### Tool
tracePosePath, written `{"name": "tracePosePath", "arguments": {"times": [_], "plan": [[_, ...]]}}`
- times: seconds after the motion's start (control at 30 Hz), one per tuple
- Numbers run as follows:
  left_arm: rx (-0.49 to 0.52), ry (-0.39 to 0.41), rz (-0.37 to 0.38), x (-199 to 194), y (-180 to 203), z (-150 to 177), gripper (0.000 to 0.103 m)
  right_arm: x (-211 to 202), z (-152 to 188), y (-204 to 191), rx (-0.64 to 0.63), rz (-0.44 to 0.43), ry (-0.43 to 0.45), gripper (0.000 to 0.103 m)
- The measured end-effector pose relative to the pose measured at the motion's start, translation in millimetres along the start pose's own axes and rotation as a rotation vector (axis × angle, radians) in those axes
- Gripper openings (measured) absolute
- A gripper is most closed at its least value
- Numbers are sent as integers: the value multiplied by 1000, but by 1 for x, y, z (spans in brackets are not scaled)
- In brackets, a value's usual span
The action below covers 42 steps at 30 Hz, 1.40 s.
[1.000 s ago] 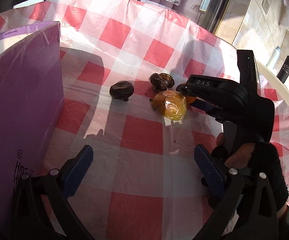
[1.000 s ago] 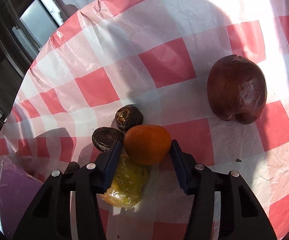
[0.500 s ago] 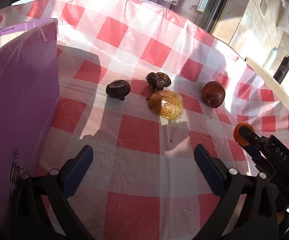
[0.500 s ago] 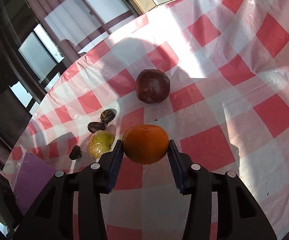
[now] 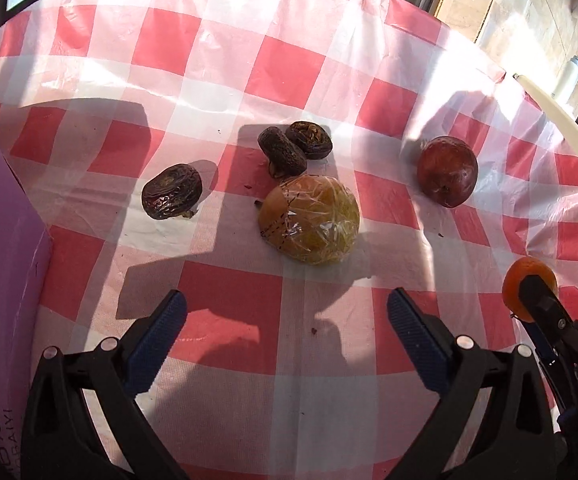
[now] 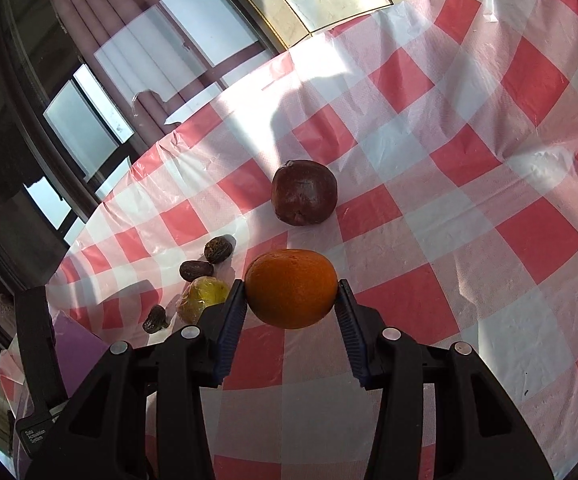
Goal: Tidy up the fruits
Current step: 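Grasp the wrapped yellow fruit with the left gripper and lift it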
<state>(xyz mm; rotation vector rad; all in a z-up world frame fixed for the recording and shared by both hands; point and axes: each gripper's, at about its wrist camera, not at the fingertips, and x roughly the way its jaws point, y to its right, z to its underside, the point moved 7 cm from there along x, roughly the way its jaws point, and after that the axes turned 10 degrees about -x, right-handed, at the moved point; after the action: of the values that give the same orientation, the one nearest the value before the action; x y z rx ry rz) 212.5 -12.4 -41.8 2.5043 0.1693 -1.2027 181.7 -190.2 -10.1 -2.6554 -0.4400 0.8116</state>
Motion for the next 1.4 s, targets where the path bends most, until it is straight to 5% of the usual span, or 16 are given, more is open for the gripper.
{"name": "tracePosePath", "arguments": {"times": [0.2, 0.37, 0.53, 0.9, 1.4], "plan": [[79, 8, -72, 29, 17, -28, 89, 1, 1, 0, -2, -4, -6, 46], [147, 18, -63, 36, 23, -34, 65, 2, 2, 0, -5, -7, -12, 46], [178, 32, -41, 18, 21, -14, 64, 2, 2, -1, -5, -11, -11, 46], [51, 99, 74, -78, -34, 63, 64, 4, 2, -2, -12, -15, -18, 46], [37, 69, 147, -76, -29, 66, 64, 3, 2, -2, -14, -9, -23, 46]]}}
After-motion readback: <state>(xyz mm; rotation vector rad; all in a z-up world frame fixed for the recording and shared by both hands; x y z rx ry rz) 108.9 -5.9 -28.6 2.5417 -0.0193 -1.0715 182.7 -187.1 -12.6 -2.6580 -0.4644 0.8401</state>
